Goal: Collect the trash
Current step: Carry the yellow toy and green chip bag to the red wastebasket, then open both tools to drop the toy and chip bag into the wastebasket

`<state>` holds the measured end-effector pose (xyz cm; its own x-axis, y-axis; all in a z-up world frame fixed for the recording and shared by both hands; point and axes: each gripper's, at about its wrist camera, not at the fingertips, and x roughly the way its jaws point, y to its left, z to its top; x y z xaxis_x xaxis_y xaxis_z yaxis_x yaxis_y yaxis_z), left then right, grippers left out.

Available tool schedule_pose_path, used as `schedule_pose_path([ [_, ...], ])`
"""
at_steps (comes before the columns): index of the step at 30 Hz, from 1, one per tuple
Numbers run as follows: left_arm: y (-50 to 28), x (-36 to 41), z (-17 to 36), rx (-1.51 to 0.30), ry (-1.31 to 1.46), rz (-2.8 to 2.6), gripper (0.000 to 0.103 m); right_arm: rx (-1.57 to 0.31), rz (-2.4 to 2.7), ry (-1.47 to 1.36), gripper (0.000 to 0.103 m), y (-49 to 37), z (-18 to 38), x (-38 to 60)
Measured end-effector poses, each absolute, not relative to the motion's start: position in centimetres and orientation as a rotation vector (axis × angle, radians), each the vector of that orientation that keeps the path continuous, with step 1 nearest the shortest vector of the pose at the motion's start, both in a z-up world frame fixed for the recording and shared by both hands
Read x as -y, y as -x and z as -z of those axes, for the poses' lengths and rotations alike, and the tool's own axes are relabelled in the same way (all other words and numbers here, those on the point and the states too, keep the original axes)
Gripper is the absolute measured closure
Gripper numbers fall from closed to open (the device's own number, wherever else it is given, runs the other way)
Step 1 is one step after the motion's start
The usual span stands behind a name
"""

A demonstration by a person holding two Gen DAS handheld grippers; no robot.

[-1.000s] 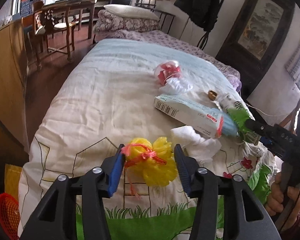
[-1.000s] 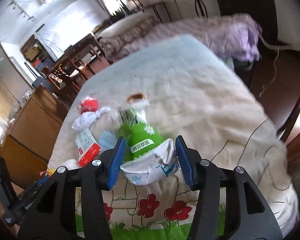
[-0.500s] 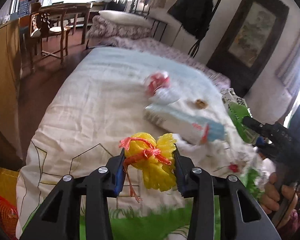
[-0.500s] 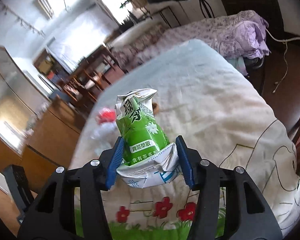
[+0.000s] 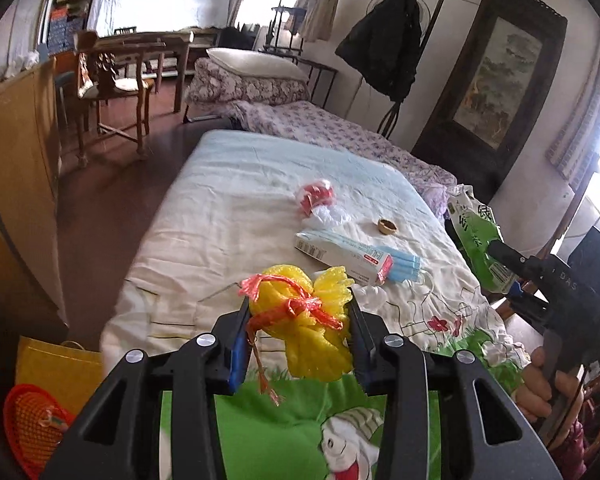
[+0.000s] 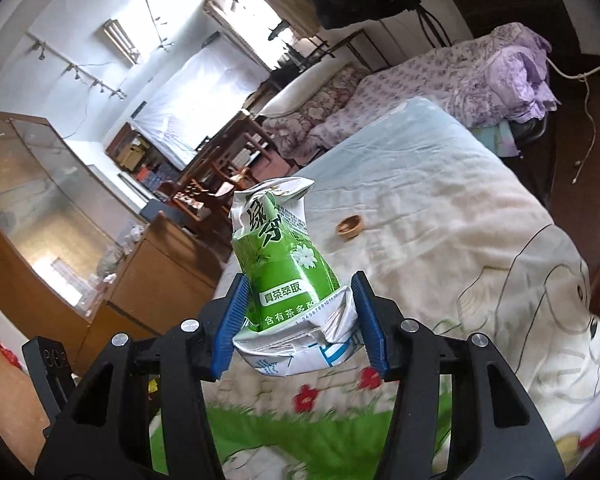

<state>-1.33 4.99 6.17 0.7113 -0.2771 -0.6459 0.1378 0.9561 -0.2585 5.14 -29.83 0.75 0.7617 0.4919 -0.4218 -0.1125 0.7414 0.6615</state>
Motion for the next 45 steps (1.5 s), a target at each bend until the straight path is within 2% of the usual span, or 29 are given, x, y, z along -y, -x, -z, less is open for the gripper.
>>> schedule_pose_path([
  [8, 6.4, -9.7, -9.7, -0.662, 0.225, 0.168, 0.062, -0.59, -0.485, -0.616, 0.05, -1.7, -4.8, 26.3],
  [13, 10.6, -15.0, -10.1, -0.642, 0.214, 0.051, 0.062, -0.579, -0.571, -0.557, 0.05, 1.2, -7.1, 22.6],
  [18, 14.4, -22.4, -7.2, -0.681, 0.275, -0.104, 0.062, -0.624, -0.655, -0.498, 0.05, 2.6, -7.8, 17.9],
  [26, 18.1, -32.2, 0.7, -0.771, 0.418, -0.27, 0.061, -0.747, -0.75, -0.329, 0.05, 3.5, -7.0, 7.3],
  [28, 18.8, -34.0, 2.5, -0.785, 0.458, -0.297, 0.05, -0.779, -0.773, -0.284, 0.05, 3.6, -6.5, 4.6],
  [30, 19.5, -35.4, 3.7, -0.779, 0.492, -0.329, 0.024, -0.812, -0.796, -0.242, 0.05, 3.7, -6.0, 1.8],
  [31, 20.1, -36.2, 4.1, -0.77, 0.509, -0.348, 0.02, -0.837, -0.817, -0.208, 0.05, 3.8, -5.5, -0.4],
  [39, 24.1, -40.9, 7.0, -0.747, 0.545, -0.559, 0.011, -0.996, -0.936, -0.029, 0.05, 4.7, -1.1, -12.0],
  [45, 26.9, -43.0, 9.5, -0.769, 0.588, -0.659, 0.011, -1.124, -1.016, 0.096, 0.049, 5.2, 3.5, -20.6],
])
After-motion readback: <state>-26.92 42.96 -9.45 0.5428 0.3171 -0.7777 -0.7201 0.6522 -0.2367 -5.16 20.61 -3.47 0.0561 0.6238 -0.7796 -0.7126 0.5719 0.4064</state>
